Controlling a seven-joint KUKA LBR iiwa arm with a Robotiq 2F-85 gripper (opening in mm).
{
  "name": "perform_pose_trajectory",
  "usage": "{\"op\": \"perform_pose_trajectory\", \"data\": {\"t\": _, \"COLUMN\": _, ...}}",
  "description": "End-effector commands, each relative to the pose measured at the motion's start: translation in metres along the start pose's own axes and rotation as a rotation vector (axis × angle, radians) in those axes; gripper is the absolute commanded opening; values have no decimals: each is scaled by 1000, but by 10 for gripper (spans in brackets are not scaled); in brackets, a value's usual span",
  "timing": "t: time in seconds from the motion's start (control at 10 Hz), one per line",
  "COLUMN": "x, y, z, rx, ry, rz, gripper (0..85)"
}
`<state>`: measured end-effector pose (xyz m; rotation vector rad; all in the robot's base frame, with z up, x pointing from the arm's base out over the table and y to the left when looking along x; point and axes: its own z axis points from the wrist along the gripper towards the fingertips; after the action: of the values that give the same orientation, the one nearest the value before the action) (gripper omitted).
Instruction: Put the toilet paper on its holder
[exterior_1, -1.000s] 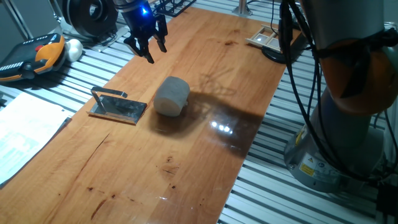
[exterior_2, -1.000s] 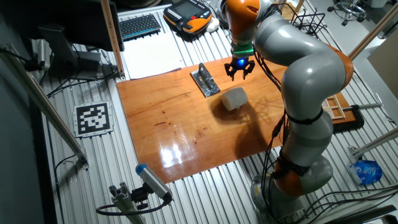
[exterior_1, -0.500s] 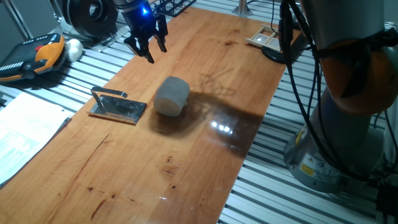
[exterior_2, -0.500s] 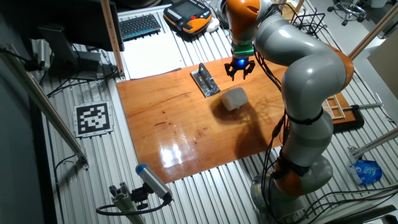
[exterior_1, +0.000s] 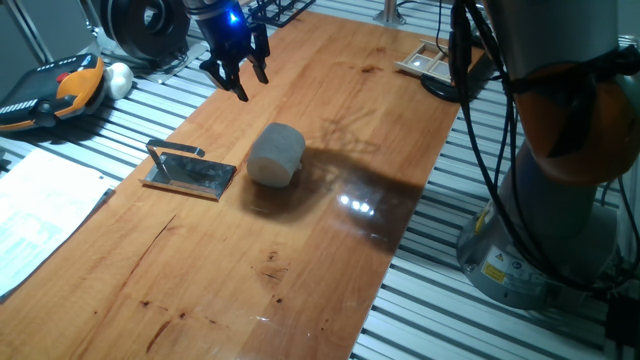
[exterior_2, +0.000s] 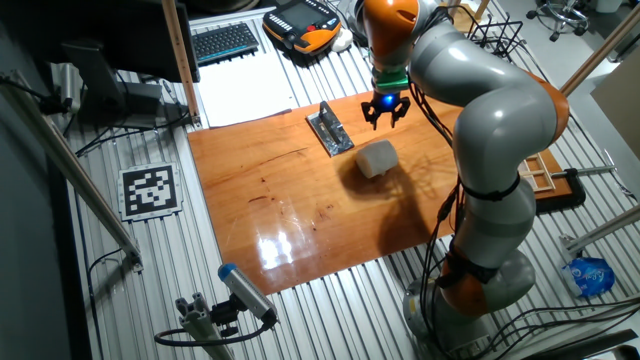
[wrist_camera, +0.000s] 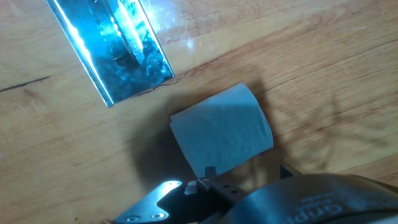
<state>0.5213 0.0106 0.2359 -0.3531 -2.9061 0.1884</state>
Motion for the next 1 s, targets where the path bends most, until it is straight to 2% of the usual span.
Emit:
{"op": "perform_pose_trajectory", "data": {"t": 0.0, "x": 0, "y": 0, "z": 0, "rx": 2, "ry": -2, "rz": -2, "gripper": 510}}
{"op": "perform_pose_trajectory", "data": {"t": 0.9, "x": 1, "y": -1, "z": 0, "rx": 0, "ry": -3, "rz": -8, "gripper": 510}}
